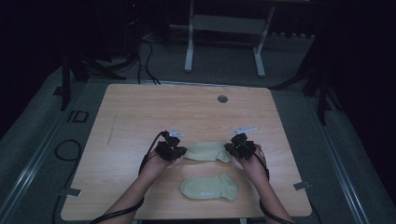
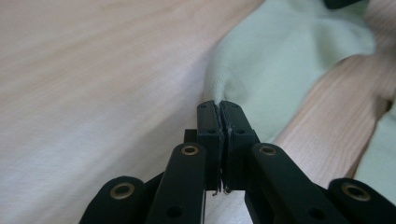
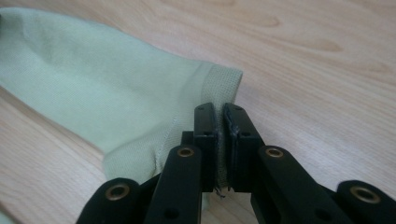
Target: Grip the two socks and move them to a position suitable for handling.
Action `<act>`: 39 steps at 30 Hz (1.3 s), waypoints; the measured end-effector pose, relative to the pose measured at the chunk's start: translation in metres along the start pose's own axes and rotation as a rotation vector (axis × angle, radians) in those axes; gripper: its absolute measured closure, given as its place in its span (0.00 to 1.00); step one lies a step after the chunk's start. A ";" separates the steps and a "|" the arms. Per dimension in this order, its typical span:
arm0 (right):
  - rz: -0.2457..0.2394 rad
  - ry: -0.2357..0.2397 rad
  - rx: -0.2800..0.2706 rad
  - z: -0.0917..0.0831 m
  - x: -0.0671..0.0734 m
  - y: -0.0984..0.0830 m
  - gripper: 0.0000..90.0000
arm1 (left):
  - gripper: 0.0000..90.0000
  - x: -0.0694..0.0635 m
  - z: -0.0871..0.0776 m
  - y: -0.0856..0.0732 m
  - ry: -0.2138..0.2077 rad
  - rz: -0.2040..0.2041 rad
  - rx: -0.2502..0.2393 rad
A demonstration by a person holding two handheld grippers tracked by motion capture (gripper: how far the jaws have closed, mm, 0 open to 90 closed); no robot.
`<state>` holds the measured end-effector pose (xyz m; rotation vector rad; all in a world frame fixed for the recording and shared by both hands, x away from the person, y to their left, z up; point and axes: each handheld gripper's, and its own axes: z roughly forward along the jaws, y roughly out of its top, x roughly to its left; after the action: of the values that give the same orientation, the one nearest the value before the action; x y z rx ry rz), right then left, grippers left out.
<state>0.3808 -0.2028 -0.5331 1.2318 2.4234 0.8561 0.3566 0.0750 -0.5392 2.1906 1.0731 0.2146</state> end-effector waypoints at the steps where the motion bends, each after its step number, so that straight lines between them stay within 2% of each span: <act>1: -0.006 0.000 0.003 0.002 0.000 0.000 0.93 | 0.97 0.000 0.003 -0.001 -0.001 0.000 0.016; 3: 0.002 -0.001 0.014 0.006 0.000 -0.001 0.93 | 0.97 -0.001 0.006 -0.003 0.014 -0.002 0.023; 5: 0.003 0.001 0.024 0.009 -0.001 -0.002 0.90 | 0.96 0.001 0.007 -0.004 0.006 -0.025 0.026; 6: 0.006 -0.002 0.027 0.010 -0.002 -0.002 0.83 | 0.92 0.002 0.006 -0.004 0.001 -0.034 0.026; 7: 0.006 -0.002 0.027 0.010 -0.002 -0.002 0.83 | 0.80 0.002 0.006 -0.004 0.001 -0.034 0.026; 8: 0.005 -0.005 0.024 0.009 -0.002 -0.001 0.76 | 0.80 0.002 0.002 -0.003 0.014 -0.032 0.008; 9: 0.016 -0.006 0.004 0.005 -0.003 0.000 0.70 | 0.68 0.002 -0.002 -0.002 0.011 -0.027 -0.004; 11: 0.011 0.000 -0.010 0.000 -0.002 0.000 0.72 | 0.64 -0.002 -0.009 0.000 0.022 -0.021 -0.043; 12: 0.007 0.005 -0.013 -0.003 -0.001 0.001 0.77 | 0.64 -0.004 -0.012 0.001 0.019 -0.012 -0.061; 14: -0.009 0.010 -0.017 -0.008 0.005 0.001 0.84 | 0.66 -0.012 -0.016 0.004 0.024 0.006 -0.062; 16: -0.013 0.027 -0.022 -0.010 0.010 -0.001 0.89 | 0.75 -0.020 -0.015 0.007 -0.003 0.019 -0.059; 19: -0.026 0.043 -0.027 -0.009 0.018 -0.006 0.90 | 0.86 -0.031 -0.004 0.007 -0.020 0.041 -0.026; 21: -0.031 0.042 -0.012 -0.004 0.022 -0.009 0.90 | 0.90 -0.033 0.006 0.006 -0.009 0.043 -0.003; 25: -0.038 0.043 0.015 0.005 0.025 -0.018 0.90 | 0.91 -0.031 0.020 0.000 0.009 0.019 0.015; 27: -0.030 0.045 0.002 0.006 0.024 -0.021 0.90 | 0.91 -0.028 0.024 -0.003 0.017 0.013 0.022; 29: -0.035 0.040 -0.002 0.006 0.023 -0.023 0.89 | 0.93 -0.025 0.023 -0.004 0.014 -0.003 0.010; 32: -0.049 0.041 -0.002 0.005 0.020 -0.023 0.88 | 0.94 -0.023 0.022 -0.005 0.019 0.001 0.009; 38: -0.029 0.045 -0.002 0.004 0.009 -0.024 0.87 | 0.94 -0.022 0.020 -0.009 0.019 -0.011 0.000; 39: -0.030 0.038 -0.003 0.004 0.008 -0.024 0.86 | 0.94 -0.022 0.018 -0.013 0.007 -0.026 -0.010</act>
<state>0.3626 -0.2062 -0.5510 1.1851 2.4634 0.8825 0.3413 0.0554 -0.5578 2.1675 1.1012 0.2154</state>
